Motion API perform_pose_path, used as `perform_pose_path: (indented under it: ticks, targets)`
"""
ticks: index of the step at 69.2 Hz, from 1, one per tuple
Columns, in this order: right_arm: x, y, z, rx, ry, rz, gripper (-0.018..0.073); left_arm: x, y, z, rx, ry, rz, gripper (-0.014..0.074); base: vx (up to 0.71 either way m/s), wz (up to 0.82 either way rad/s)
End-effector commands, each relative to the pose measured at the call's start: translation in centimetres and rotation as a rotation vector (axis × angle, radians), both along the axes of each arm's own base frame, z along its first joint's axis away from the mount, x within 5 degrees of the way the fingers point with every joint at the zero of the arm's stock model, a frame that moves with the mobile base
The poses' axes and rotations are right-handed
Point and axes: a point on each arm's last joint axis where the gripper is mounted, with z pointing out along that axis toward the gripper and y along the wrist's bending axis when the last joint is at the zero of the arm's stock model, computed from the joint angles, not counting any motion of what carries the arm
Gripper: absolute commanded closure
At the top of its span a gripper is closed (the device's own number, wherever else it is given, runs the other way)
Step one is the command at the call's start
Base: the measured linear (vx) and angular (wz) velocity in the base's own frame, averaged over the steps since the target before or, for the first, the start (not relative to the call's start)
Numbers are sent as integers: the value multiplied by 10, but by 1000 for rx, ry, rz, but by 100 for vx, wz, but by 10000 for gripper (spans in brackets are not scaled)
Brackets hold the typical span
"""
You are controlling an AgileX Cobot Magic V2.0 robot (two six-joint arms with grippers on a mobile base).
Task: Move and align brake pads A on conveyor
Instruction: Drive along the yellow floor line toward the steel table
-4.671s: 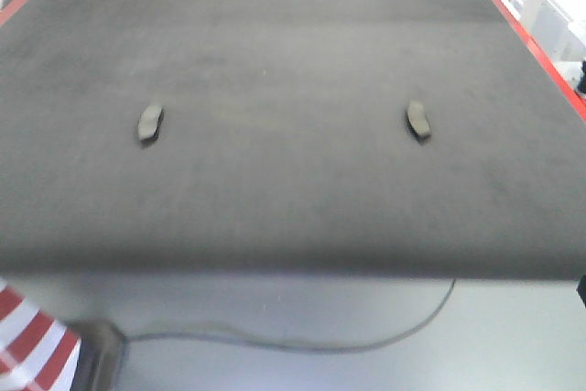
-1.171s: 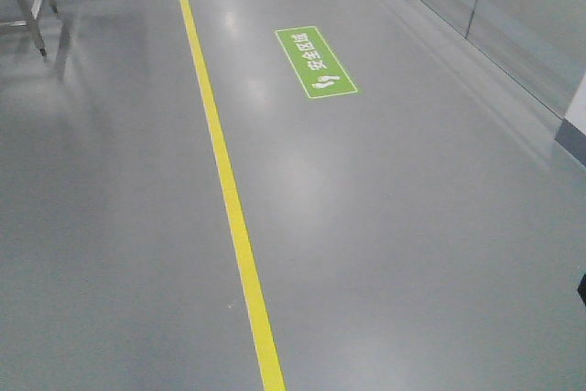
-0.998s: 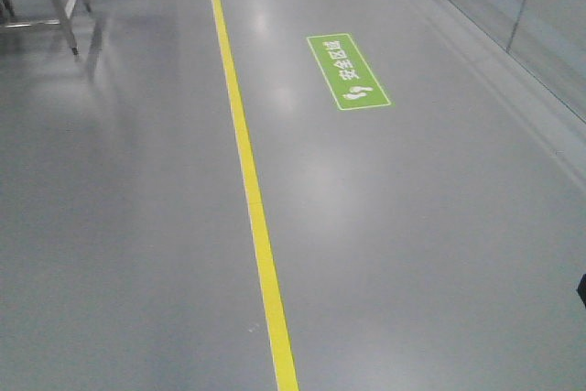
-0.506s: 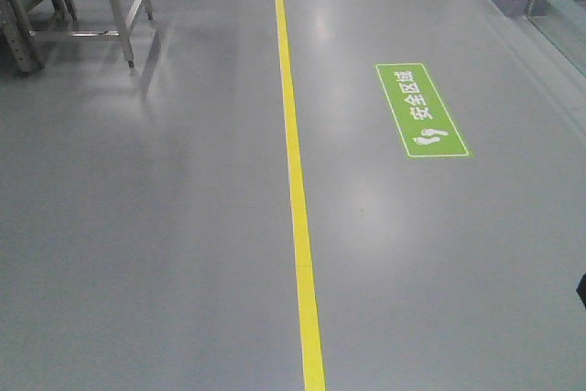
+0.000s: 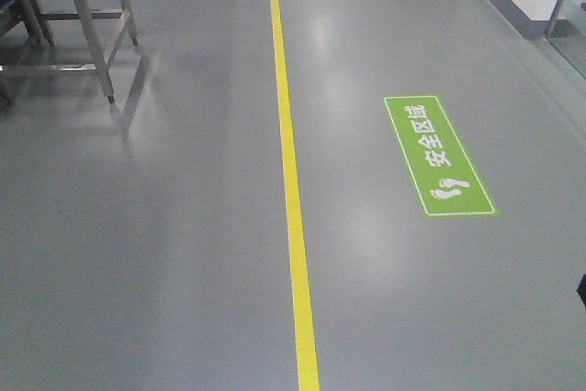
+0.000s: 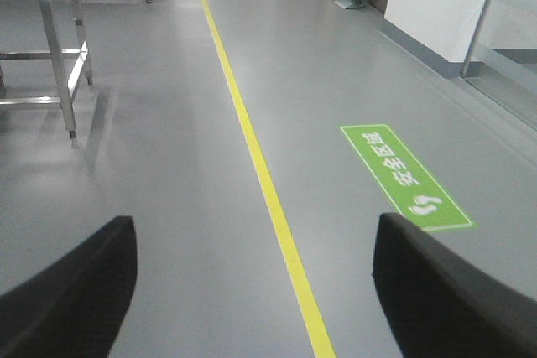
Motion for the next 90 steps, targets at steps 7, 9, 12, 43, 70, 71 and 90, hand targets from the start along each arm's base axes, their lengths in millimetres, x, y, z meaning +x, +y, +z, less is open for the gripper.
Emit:
perform_pose_path:
  ticks: [7,9,12,43,70,71,90]
  targets:
    - [1,-1,13,5,-76,-18,86,1,-1,13,-20,-82,-14,37,72,11]
    - [1,-1,13,5,-76,-18,86,1,-1,13,-20,-82,-14,37,71,15]
    - [1,-1,13,5,-76,-18,86,1,-1,13,-20,-82,-14,37,71,16]
    - [1,-1,13,4,-77,-18,86,1,-1,13,-20,-82,-14,37,75,15]
    - [1,-1,13,5,-76,-18,86,1,-1,13,-20,-82,-14,37,77,-4]
    - [1,-1,13,5,-76,-18,86,1,-1,13,-20,-82,-14,37,79,-6]
    - [1,-1,13,5,-76,-18,86,1,-1,13,-20,-82,-14,37,78,-4]
